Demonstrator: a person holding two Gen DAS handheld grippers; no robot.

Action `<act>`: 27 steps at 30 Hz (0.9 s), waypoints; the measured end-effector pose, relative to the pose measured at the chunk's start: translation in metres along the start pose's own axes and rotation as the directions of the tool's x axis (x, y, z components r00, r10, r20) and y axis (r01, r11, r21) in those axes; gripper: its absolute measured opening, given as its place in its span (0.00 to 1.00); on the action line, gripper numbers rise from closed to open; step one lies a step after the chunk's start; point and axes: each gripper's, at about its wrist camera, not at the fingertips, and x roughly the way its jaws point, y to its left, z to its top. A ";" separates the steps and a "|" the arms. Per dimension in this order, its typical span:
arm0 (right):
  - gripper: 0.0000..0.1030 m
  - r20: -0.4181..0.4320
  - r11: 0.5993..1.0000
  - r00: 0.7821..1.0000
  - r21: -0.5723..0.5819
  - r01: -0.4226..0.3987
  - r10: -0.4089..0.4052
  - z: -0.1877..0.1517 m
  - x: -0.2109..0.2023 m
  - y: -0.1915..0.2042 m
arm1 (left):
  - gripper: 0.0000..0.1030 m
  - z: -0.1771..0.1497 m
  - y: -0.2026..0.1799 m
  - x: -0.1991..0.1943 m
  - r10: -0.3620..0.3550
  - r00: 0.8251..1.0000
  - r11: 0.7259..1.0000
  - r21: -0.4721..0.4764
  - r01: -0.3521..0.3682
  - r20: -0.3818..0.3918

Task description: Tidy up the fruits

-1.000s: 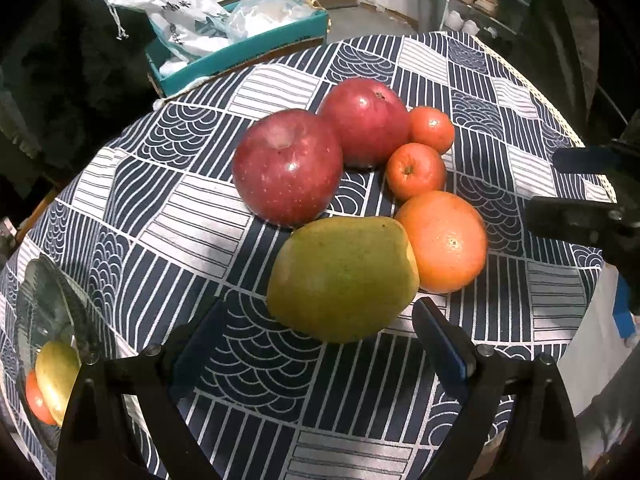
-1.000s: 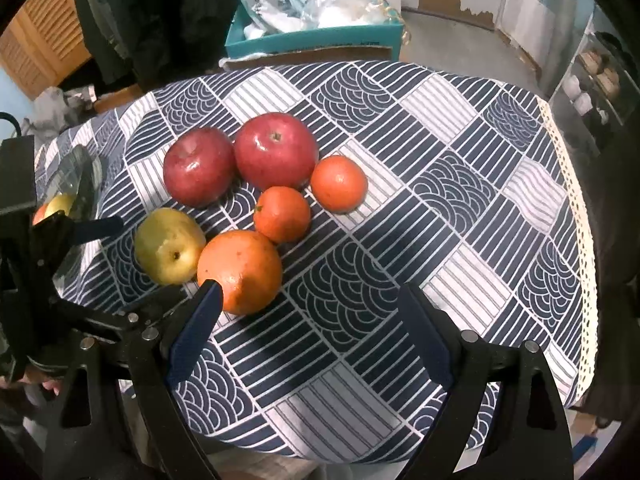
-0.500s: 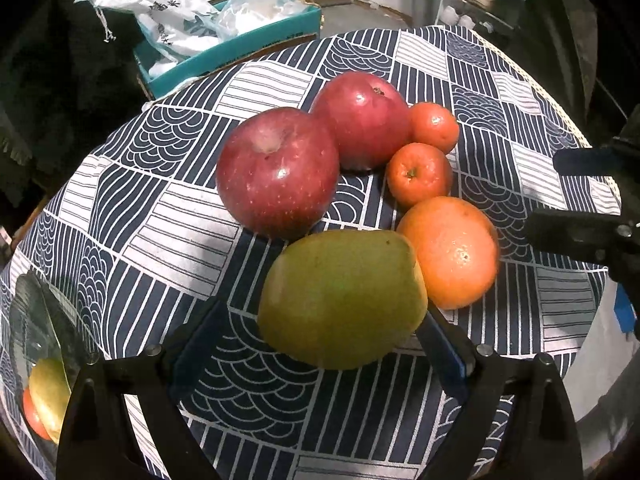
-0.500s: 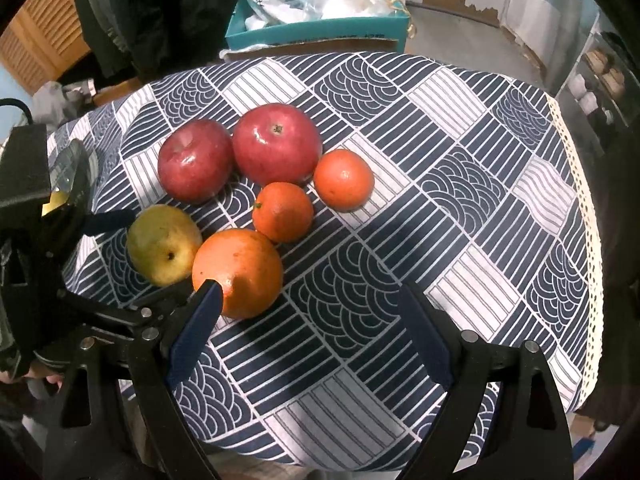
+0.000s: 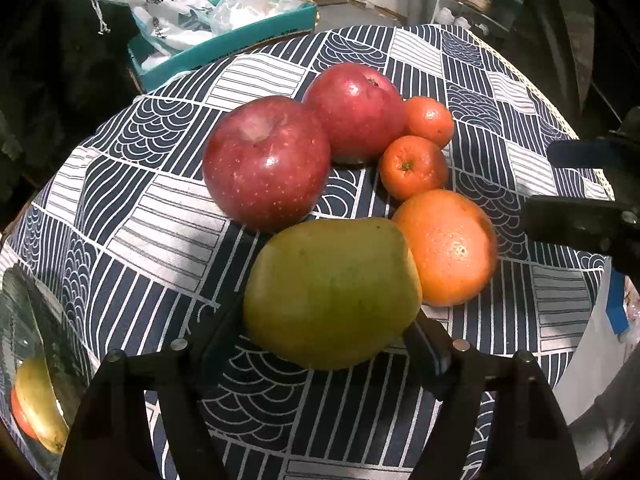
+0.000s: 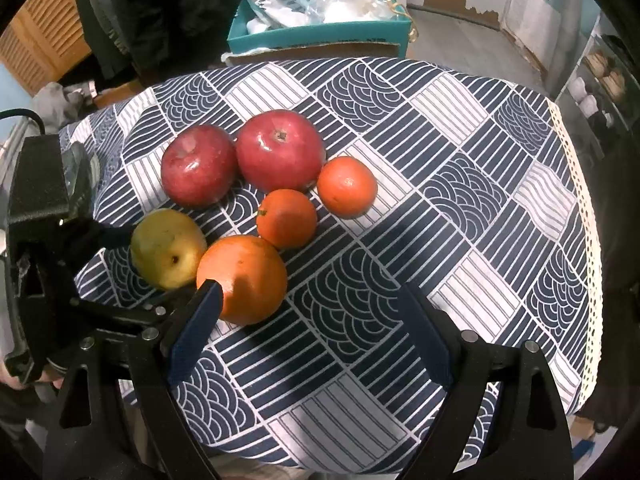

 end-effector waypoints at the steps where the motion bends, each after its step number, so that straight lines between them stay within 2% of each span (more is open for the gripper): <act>1: 0.86 -0.001 1.000 1.000 -0.002 -0.001 0.001 0.001 0.000 0.001 | 0.75 -0.001 0.001 -0.001 0.002 1.000 1.000 -0.002 -0.002 -0.001; 9: 0.86 0.000 0.999 1.000 -0.019 -0.030 0.030 0.007 0.002 0.012 | 0.74 -0.015 0.013 -0.015 0.004 1.000 0.998 -0.067 -0.005 -0.017; 16: 0.86 -0.048 0.997 0.997 -0.032 -0.068 0.066 0.013 0.020 0.027 | 0.71 -0.021 0.026 -0.031 0.001 1.000 0.992 -0.125 -0.001 -0.002; 27: 0.86 -0.125 0.997 0.991 -0.047 -0.059 0.053 0.012 0.054 0.039 | 0.71 -0.026 0.031 -0.036 -0.002 1.000 0.994 -0.114 0.004 0.016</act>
